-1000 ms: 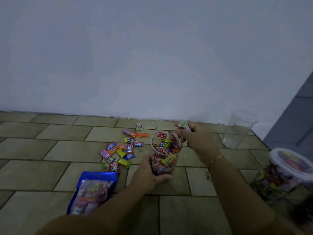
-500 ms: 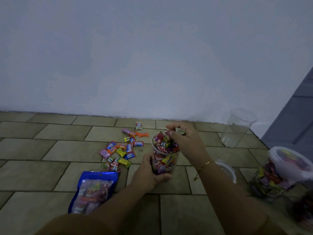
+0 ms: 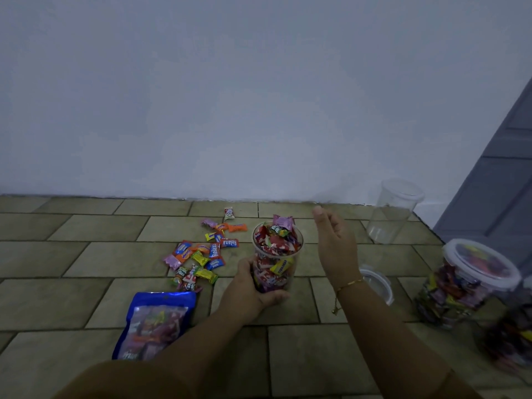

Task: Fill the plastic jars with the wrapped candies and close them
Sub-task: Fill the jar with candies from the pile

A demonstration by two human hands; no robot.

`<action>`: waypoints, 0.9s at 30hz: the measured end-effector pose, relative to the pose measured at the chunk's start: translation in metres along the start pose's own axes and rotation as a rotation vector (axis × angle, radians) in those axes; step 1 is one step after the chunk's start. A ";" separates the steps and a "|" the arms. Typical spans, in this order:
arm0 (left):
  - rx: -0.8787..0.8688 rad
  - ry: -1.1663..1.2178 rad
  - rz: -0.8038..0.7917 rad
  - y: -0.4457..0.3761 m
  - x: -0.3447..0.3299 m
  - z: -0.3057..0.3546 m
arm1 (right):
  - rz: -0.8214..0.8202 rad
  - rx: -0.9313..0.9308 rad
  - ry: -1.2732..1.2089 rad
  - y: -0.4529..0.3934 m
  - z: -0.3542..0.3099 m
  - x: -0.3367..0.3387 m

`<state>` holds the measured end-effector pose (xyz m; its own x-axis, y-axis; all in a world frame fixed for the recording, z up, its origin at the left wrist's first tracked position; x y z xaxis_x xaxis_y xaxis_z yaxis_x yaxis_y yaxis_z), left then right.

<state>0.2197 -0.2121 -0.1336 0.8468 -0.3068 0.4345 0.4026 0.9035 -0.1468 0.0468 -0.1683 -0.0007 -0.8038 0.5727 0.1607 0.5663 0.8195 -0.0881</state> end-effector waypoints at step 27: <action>0.008 0.023 0.013 0.002 0.000 0.005 | 0.006 -0.601 -0.811 -0.025 0.061 0.033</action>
<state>0.2188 -0.2084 -0.1293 0.8597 -0.3017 0.4122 0.3888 0.9098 -0.1450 -0.0049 -0.1689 -0.0534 -0.5554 0.6010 -0.5747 0.3889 0.7986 0.4593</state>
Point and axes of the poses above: each hand's wrist, its own y-axis away from the middle knuckle, its own x-axis out of the back of the hand, z = x × y, the point moved 8 cm from there along -y, towards the middle knuckle, and after that the axes turned 12 degrees about -x, right-handed, at the moved point
